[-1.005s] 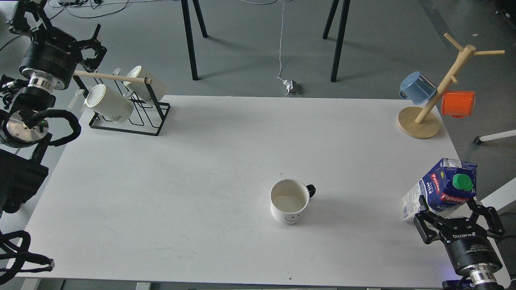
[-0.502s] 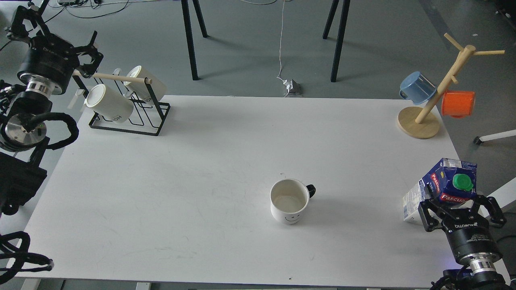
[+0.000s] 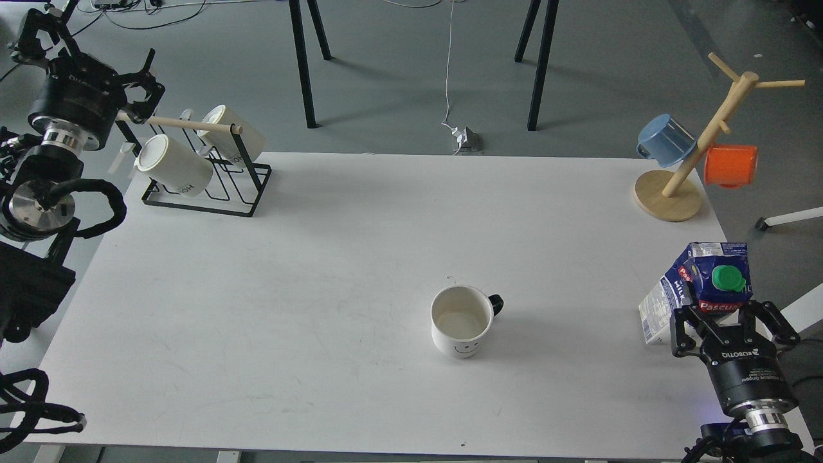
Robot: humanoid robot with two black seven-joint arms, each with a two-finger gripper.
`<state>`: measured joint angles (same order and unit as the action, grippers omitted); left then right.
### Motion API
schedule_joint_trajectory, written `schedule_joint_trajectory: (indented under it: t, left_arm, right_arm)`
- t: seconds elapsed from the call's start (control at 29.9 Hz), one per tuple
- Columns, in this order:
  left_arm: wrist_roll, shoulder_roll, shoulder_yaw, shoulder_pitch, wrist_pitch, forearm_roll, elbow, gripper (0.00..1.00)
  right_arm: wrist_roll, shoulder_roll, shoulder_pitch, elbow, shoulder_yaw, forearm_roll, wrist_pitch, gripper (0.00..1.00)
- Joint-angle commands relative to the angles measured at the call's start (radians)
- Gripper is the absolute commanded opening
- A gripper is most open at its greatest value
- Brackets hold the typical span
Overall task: Place cup and milk with both arms
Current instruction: 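Slide the milk carton with the right gripper next to the white mug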
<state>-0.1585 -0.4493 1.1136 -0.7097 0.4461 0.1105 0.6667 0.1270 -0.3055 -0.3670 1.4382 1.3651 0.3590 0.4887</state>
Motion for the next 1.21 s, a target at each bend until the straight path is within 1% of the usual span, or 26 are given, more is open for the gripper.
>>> schedule_joint_trajectory:
  t: [0.0, 0.1, 0.27, 0.47, 0.84, 0.94, 1.11, 1.17]
  left_arm:
    - [0.001, -0.006, 0.000, -0.002, -0.003, 0.000, -0.001, 1.00]
    - [0.004, -0.020, 0.000, -0.002, -0.006, 0.000, -0.001, 1.00]
    - [0.005, -0.083, -0.006, 0.006, -0.001, 0.001, -0.001, 1.00]
    - [0.004, -0.089, -0.020, 0.006, 0.002, 0.001, -0.001, 1.00]
    - [0.004, -0.089, -0.021, 0.001, 0.003, 0.001, -0.001, 1.00]
    - [0.004, -0.089, -0.021, -0.001, 0.005, 0.001, -0.001, 1.00]
    - [0.002, -0.086, -0.020, -0.011, 0.006, -0.002, -0.058, 1.00]
    - [0.002, -0.086, -0.020, -0.013, 0.006, -0.002, -0.062, 1.00]
  right_arm:
    - [-0.001, 0.011, -0.006, 0.050, -0.029, -0.015, 0.000, 0.54]
    - [-0.001, 0.057, 0.020, 0.047, -0.066, -0.064, 0.000, 0.54]
    - [-0.001, 0.146, 0.045, 0.047, -0.136, -0.162, 0.000, 0.54]
    - [-0.006, 0.170, 0.036, 0.045, -0.221, -0.198, 0.000, 0.54]
    - [-0.012, 0.224, 0.059, 0.038, -0.256, -0.255, 0.000, 0.54]
    - [-0.010, 0.235, 0.059, 0.008, -0.262, -0.256, 0.000, 0.55]
    - [-0.010, 0.273, 0.059, -0.027, -0.262, -0.258, 0.000, 0.55]
    - [-0.010, 0.284, 0.060, -0.030, -0.262, -0.258, 0.000, 0.56]
